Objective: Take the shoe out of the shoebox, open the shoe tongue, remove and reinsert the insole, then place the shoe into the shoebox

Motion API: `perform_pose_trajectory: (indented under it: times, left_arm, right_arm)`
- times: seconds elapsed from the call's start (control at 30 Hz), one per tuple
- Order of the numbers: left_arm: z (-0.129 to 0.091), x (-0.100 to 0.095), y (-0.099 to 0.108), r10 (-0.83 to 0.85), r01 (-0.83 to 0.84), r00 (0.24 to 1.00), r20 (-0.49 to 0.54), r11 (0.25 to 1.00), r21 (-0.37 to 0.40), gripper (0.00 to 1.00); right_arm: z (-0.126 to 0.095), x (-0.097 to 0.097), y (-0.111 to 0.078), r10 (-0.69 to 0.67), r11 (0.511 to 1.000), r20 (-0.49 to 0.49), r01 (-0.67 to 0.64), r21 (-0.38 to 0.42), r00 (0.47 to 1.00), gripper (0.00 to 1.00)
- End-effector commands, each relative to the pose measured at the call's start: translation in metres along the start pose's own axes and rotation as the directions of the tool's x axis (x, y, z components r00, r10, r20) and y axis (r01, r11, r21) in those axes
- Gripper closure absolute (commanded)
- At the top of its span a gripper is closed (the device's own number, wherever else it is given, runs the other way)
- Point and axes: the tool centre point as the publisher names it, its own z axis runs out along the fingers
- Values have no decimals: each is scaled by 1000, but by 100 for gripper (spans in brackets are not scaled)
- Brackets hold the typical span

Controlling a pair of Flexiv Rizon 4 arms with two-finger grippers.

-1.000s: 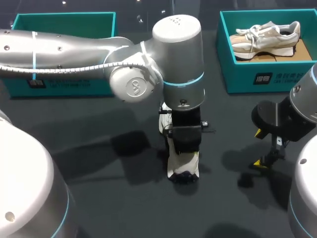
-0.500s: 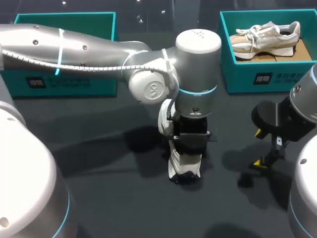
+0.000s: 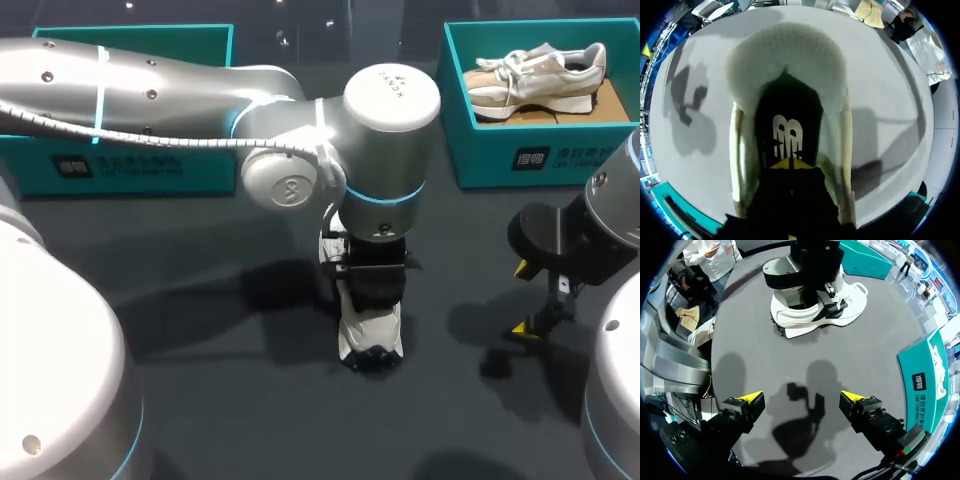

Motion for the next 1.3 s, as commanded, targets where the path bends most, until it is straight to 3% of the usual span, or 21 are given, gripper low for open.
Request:
perform_pose_trajectory:
  times: [0.03, 0.17, 0.33, 0.57, 0.73, 1.03, 1.3]
  left_arm:
    - [-13, 10, -2, 11, -10, 998, 59, 1000, -13, 100]
    - [-30, 3, -6, 30, -30, 993, 117, 1000, -5, 100]
    - [-39, -6, -17, 42, -54, 986, 162, 996, 69, 100]
    - [-19, -15, -42, 62, -91, 988, 138, 974, 207, 100]
    - [2, -20, -54, 76, -98, 992, 96, 963, 251, 100]
    - [16, -9, -42, 59, -61, 998, 27, 993, 102, 100]
    - [-5, 7, -21, 38, -40, 999, 39, 998, 48, 100]
  right_arm:
    - [0, 2, -1, -1, 1000, 4, 1, -1, 1000, 0]
    - [0, 2, -1, -1, 1000, 4, 1, -1, 1000, 0]
    - [0, 2, -1, -1, 1000, 4, 1, -1, 1000, 0]
    - [0, 2, -1, -1, 1000, 4, 1, -1, 1000, 0]
    - [0, 2, -1, -1, 1000, 4, 1, -1, 1000, 0]
    - [0, 2, -1, -1, 1000, 4, 1, -1, 1000, 0]
    - [0, 2, -1, -1, 1000, 4, 1, -1, 1000, 0]
